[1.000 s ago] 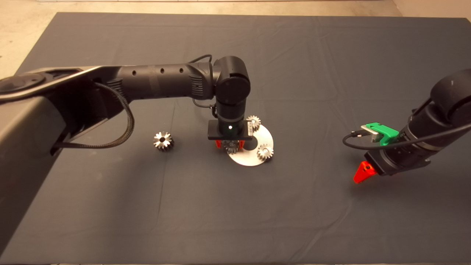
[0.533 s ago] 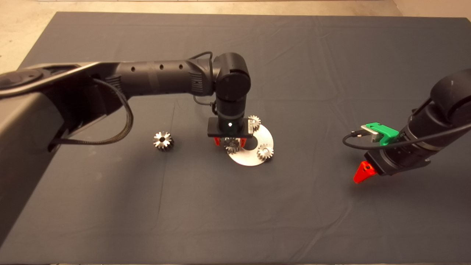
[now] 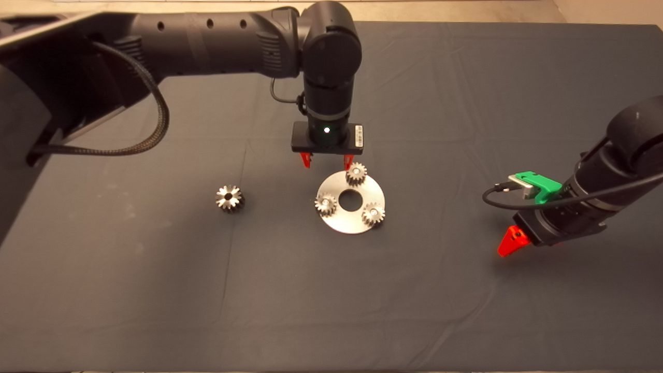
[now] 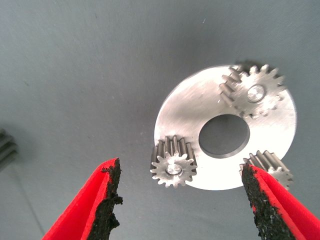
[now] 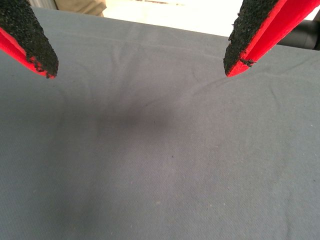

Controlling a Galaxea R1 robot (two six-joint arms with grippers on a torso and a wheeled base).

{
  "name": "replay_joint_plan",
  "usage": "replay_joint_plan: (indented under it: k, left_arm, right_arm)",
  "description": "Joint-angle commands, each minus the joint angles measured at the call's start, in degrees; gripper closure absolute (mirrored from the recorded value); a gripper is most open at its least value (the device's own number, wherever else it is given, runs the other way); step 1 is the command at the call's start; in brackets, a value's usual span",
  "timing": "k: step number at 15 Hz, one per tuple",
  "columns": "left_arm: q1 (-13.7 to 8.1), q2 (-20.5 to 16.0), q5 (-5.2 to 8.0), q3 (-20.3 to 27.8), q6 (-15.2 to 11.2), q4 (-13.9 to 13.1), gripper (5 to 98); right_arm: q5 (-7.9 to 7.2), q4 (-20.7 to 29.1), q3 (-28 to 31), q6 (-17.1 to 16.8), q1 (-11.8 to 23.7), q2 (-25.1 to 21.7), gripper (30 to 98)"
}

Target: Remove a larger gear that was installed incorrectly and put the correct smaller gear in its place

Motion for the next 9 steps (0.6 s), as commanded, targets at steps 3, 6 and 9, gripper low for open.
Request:
replay_joint_plan:
  k: [3, 6, 9]
  left_arm:
    - [-6.32, -13.95, 7.83, 20.87, -3.0, -0.9, 44.4]
    - [-8.06, -20.88, 7.83, 34.8, -9.05, -0.96, 44.4]
    - [-8.59, -25.29, 7.83, 45.55, -12.33, -1.57, 44.4]
  right_arm:
    - [-7.3, -1.32, 13.79, 2.84, 13.58, 0.02, 40.8]
    - [-7.3, -1.32, 20.18, 9.38, 16.13, 0.64, 40.8]
    - [-7.3, -1.23, 24.24, 15.28, 16.3, 2.83, 40.8]
